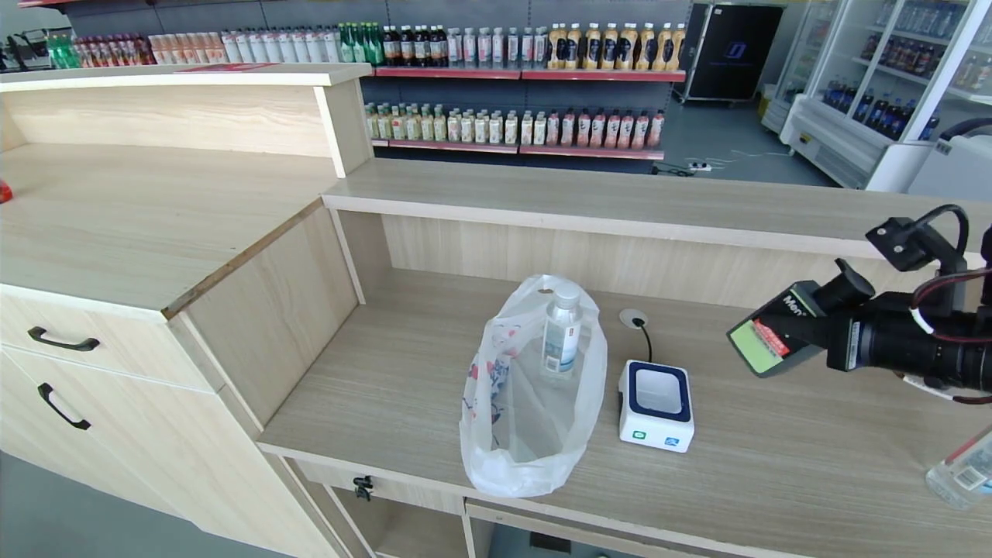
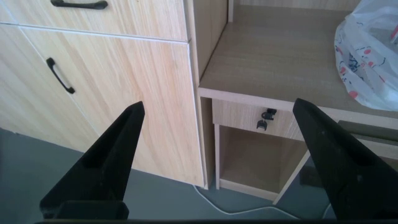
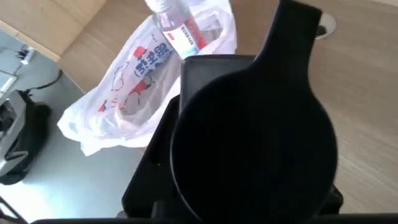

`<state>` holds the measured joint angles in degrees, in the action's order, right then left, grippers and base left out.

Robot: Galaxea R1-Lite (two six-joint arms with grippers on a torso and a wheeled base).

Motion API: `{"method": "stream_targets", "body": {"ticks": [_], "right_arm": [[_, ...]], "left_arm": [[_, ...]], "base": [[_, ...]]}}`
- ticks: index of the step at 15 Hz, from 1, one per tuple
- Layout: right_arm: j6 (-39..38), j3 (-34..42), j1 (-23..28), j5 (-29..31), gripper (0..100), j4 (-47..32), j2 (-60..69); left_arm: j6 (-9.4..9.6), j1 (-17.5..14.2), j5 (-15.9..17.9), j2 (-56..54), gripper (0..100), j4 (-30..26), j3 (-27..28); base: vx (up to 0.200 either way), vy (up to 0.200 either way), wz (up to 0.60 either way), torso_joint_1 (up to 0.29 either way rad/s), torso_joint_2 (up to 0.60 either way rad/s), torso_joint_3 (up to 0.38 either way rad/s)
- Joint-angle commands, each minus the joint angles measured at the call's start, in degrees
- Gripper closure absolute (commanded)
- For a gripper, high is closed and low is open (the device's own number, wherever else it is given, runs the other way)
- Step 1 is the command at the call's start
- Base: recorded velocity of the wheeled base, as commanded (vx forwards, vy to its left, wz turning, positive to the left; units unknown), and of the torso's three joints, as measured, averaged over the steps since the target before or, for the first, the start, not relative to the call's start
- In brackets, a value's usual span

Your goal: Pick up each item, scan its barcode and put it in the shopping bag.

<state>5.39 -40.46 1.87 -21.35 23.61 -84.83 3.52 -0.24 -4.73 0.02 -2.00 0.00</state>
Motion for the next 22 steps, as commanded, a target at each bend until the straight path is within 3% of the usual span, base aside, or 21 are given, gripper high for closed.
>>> {"method": "stream_targets", "body": {"ticks": [1,3,5,10,13,17,20,22], "right_arm": [[5.77,3.46,-6.26,23.10,100,-3.57,13.38],[5.77,4.25,-11.53,35.58,100,-4.10,15.84],[6.21,4.86,-13.73,35.76,100,-4.37,17.95],[7.27,4.34,-23.84,35.85,100,-6.30,17.42],[7.09,4.69,-25.42,35.94,100,-6.21,12.41],[6.48,5.74,-22.78,35.76,100,-12.36,2.57],[4.72,13.39,-22.78,34.18,100,7.76,-6.13],[6.56,16.55,-22.52,32.68,100,13.83,-8.86]], "left_arm": [[-0.01,-0.02,-0.02,-0.02,0,-0.02,0.00],[0.08,-0.02,-0.02,-0.02,0,-0.02,0.00],[-0.01,-0.02,-0.02,-0.02,0,-0.02,0.00],[-0.01,-0.02,-0.02,-0.02,0,-0.02,0.00],[-0.01,-0.02,-0.02,-0.02,0,-0.02,0.00],[-0.01,-0.02,-0.02,-0.02,0,-0.02,0.00],[0.08,-0.02,-0.02,-0.02,0,-0.02,0.00],[-0.01,-0.02,-0.02,-0.02,0,-0.02,0.00]], "base": [[0.000,0.000,0.00,0.000,0.00,0.000],[0.000,0.000,0.00,0.000,0.00,0.000],[0.000,0.000,0.00,0.000,0.00,0.000],[0.000,0.000,0.60,0.004,0.00,0.000],[0.000,0.000,0.60,0.002,0.00,-0.001],[0.000,0.000,0.00,0.000,0.00,0.000],[0.000,0.000,0.00,0.000,0.00,0.000],[0.000,0.000,0.00,0.000,0.00,0.000]]}}
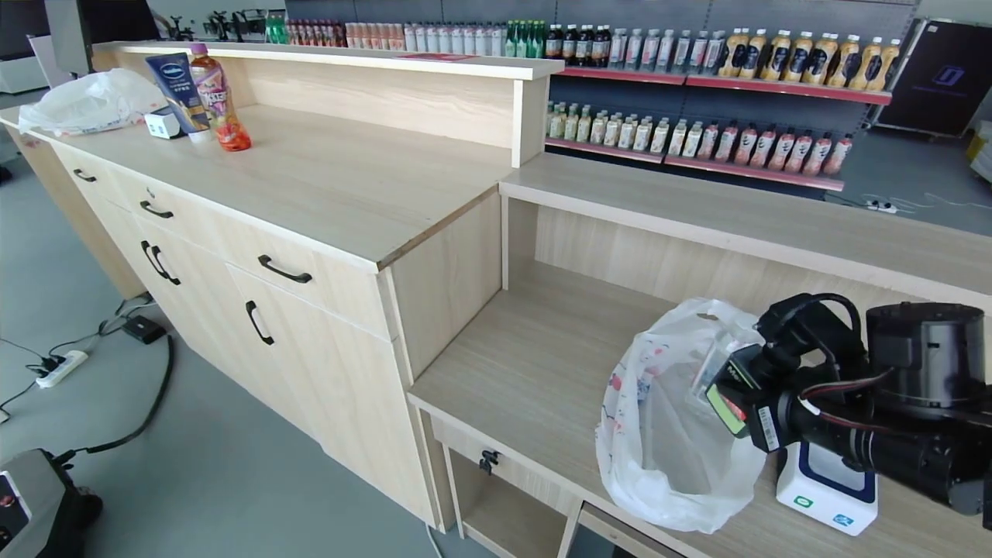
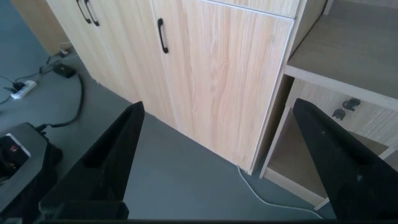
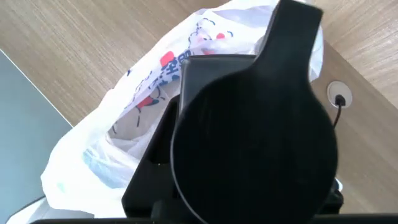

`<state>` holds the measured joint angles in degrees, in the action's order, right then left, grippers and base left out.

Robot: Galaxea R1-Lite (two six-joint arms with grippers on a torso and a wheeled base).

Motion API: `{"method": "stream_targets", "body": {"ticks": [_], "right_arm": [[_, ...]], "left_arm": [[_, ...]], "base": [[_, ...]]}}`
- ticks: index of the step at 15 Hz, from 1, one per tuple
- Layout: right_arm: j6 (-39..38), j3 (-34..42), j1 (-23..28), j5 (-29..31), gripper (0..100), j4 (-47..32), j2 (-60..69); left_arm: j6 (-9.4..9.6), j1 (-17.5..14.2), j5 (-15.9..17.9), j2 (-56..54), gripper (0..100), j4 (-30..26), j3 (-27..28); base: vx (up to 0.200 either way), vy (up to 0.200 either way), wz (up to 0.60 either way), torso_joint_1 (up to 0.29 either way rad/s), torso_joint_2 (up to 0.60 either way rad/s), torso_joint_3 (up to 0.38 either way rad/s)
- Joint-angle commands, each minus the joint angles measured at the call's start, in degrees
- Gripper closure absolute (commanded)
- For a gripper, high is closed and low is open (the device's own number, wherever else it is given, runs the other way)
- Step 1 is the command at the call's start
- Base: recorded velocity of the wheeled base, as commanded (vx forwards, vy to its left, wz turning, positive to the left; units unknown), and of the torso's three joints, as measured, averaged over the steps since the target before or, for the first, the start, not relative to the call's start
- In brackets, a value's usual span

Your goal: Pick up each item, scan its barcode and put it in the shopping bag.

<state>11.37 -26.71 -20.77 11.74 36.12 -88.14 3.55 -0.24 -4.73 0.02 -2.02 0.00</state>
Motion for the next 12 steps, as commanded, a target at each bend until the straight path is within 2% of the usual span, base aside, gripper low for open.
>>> {"method": "stream_targets", "body": {"ticks": [1,5,10,12], "right_arm": [[0.49,2.80,0.12,-0.75,100,1.58,-5.99],[0.32,5.00,0.21,-1.90,100,2.11,-7.14],[-0.04,6.23,0.38,-7.61,100,3.96,-9.16],[0.05,6.23,0.47,-7.78,100,3.96,-9.95]], "left_arm": [[-0.03,-0.02,-0.02,-0.02,0,0.00,0.00],[-0.03,-0.02,-0.02,-0.02,0,0.00,0.00],[-0.03,-0.02,-0.02,-0.02,0,0.00,0.00],[-0.03,-0.02,-0.02,-0.02,0,0.00,0.00]], "base": [[0.000,0.000,0.00,0.000,0.00,0.000],[0.000,0.000,0.00,0.000,0.00,0.000],[0.000,0.000,0.00,0.000,0.00,0.000],[0.000,0.000,0.00,0.000,0.00,0.000]]}}
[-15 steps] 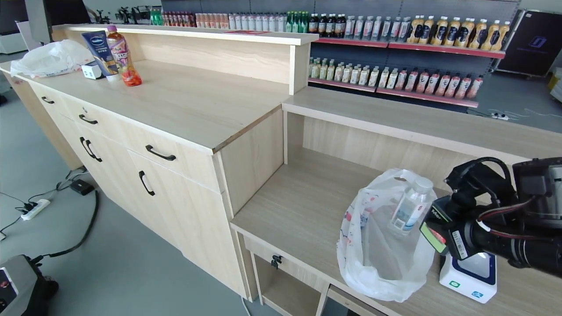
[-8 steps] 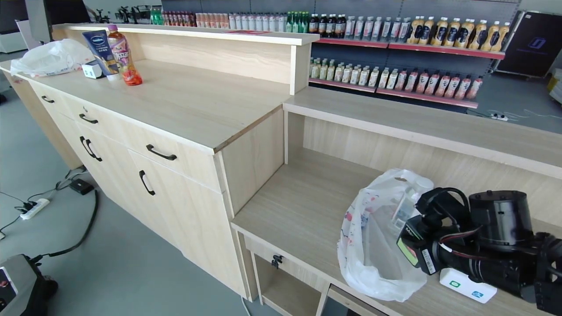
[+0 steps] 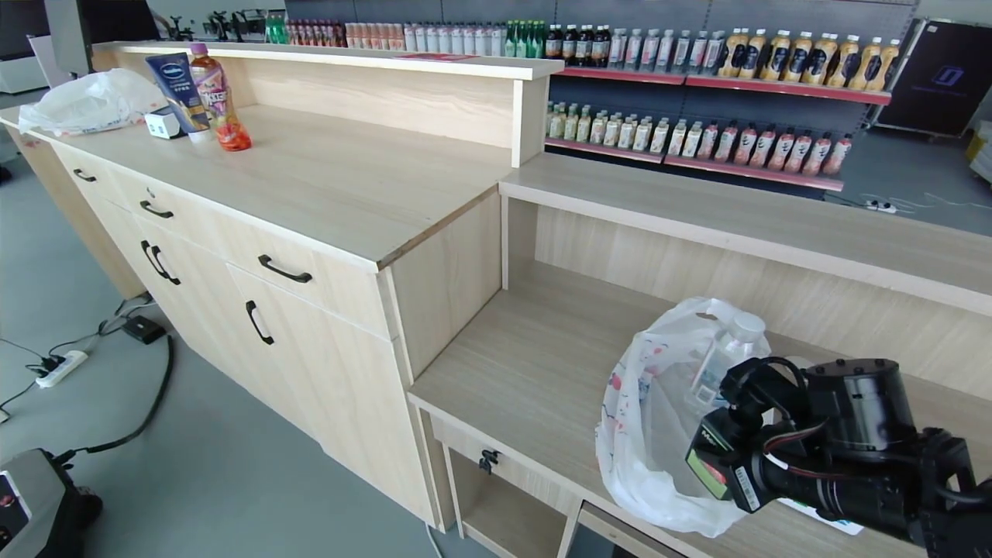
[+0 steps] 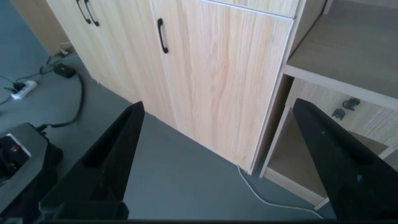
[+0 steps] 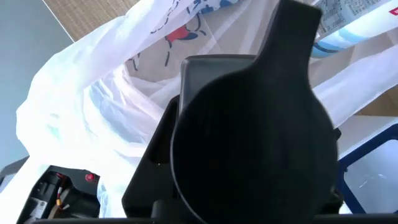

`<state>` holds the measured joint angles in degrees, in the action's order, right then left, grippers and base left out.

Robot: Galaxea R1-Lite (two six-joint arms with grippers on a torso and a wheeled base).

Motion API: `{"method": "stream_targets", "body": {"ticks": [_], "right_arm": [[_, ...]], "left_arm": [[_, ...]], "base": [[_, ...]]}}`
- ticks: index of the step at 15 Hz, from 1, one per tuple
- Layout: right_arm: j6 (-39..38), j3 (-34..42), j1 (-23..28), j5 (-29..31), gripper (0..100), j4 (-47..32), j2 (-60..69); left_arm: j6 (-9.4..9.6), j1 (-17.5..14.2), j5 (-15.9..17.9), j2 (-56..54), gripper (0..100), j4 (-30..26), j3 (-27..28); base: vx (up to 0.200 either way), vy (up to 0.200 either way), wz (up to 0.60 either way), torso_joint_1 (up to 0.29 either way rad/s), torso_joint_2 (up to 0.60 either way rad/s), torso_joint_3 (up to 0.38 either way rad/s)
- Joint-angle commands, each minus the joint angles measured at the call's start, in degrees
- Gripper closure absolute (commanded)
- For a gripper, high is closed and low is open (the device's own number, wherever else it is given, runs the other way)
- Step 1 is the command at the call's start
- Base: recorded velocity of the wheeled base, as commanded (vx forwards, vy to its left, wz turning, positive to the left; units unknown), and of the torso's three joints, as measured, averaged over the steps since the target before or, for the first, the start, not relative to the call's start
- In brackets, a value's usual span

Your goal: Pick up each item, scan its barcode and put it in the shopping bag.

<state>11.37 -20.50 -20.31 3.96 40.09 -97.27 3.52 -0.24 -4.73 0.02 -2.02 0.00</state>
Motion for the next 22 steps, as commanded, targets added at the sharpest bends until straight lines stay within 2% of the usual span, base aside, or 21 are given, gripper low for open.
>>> {"method": "stream_targets", "body": {"ticks": [1,3,6,19,20,22], "right_arm": [[-0.04,0.11,0.01,-0.18,100,-0.02,-1.34],[-0.21,0.03,0.01,-0.45,100,0.25,-2.31],[-0.04,0.29,0.62,-7.21,100,3.76,-3.63],[0.23,0.38,0.71,-8.18,100,6.93,-10.13],[0.23,0.38,0.71,-8.18,0,7.10,-10.13],[0.14,0.29,0.80,-8.27,0,7.10,-10.13]], "left_arm": [[-0.01,-0.02,-0.02,-0.02,0,0.00,0.00],[0.08,-0.02,-0.02,-0.02,0,0.00,0.00],[-0.01,-0.02,-0.02,-0.02,0,0.00,0.00],[0.08,-0.02,-0.02,-0.02,0,0.00,0.00],[-0.01,-0.02,-0.02,-0.02,0,0.00,0.00],[-0.01,-0.02,-0.02,-0.02,0,0.00,0.00]], "base": [[0.000,0.000,0.00,0.000,0.00,0.000],[0.000,0.000,0.00,0.000,0.00,0.000],[0.000,0.000,0.00,0.000,0.00,0.000],[0.000,0.000,0.00,0.000,0.00,0.000],[0.000,0.000,0.00,0.000,0.00,0.000],[0.000,0.000,0.00,0.000,0.00,0.000]]}}
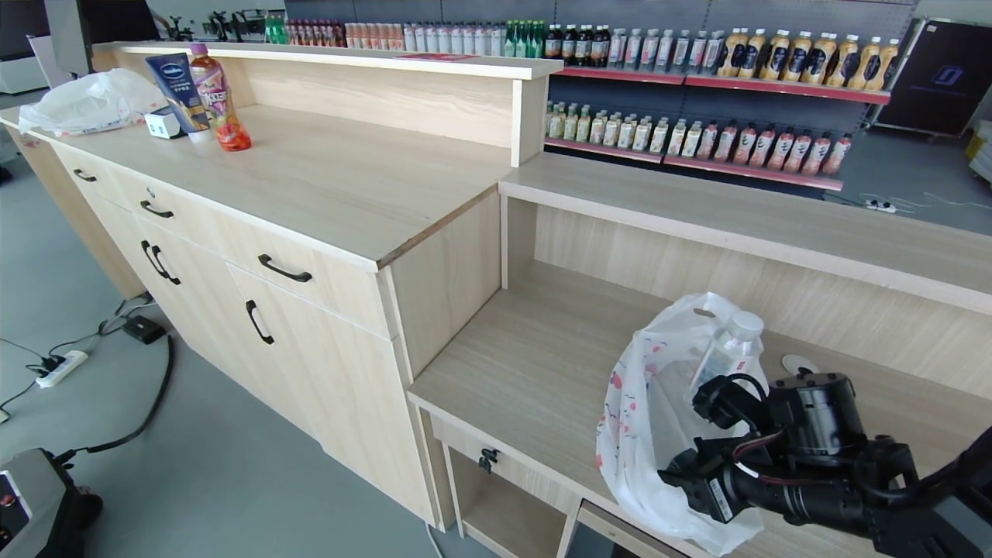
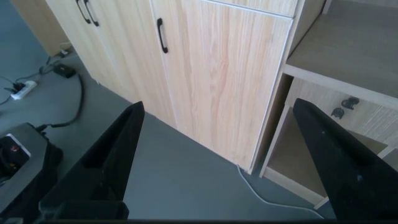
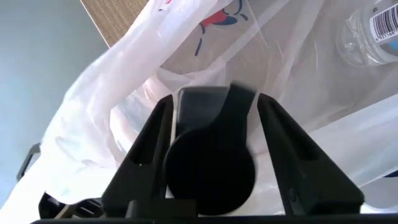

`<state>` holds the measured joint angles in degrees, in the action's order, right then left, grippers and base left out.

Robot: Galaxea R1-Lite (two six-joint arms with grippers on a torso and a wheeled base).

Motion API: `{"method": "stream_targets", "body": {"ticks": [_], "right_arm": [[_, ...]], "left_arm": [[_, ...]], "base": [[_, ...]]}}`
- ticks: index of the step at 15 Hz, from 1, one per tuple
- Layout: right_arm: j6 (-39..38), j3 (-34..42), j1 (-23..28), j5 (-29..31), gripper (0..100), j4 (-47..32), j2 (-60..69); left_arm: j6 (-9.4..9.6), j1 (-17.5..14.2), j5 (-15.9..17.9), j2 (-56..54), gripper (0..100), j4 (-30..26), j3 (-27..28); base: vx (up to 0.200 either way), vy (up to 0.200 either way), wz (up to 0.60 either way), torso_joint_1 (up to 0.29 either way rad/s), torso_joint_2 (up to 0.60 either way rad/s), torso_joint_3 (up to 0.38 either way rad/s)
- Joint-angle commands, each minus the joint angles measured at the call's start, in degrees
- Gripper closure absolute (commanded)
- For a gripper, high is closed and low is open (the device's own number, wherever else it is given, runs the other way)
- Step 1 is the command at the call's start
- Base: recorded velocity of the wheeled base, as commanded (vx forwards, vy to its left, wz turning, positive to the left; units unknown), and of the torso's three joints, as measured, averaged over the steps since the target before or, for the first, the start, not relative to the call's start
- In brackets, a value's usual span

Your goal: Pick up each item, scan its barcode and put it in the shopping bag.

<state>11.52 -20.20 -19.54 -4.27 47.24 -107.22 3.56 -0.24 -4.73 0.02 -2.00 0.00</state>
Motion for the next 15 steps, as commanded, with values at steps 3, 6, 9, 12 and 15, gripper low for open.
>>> {"method": "stream_targets", "body": {"ticks": [3,6,9,12,15], "right_arm": [[-0.01,0.16,-0.06,-1.01,0,-0.30,0.17],[0.43,-0.98,-0.06,-1.71,0,0.05,3.68],[5.44,-1.68,1.00,-1.62,0,-0.66,9.83],[7.11,-1.68,3.46,-1.62,0,-3.12,14.67],[7.29,-2.12,5.48,-1.36,0,-3.12,23.54]], "left_arm": [[-0.04,-0.02,-0.02,-0.02,0,-0.02,0.00],[0.04,-0.02,-0.02,-0.02,0,-0.02,0.00],[-0.04,-0.02,-0.02,-0.02,0,-0.02,0.00],[-0.04,-0.02,-0.02,-0.02,0,-0.02,0.00],[0.04,-0.02,-0.02,-0.02,0,-0.02,0.00]], "base": [[0.000,0.000,0.00,0.000,0.00,0.000],[0.000,0.000,0.00,0.000,0.00,0.000],[0.000,0.000,0.00,0.000,0.00,0.000],[0.000,0.000,0.00,0.000,0.00,0.000],[0.000,0.000,0.00,0.000,0.00,0.000]]}}
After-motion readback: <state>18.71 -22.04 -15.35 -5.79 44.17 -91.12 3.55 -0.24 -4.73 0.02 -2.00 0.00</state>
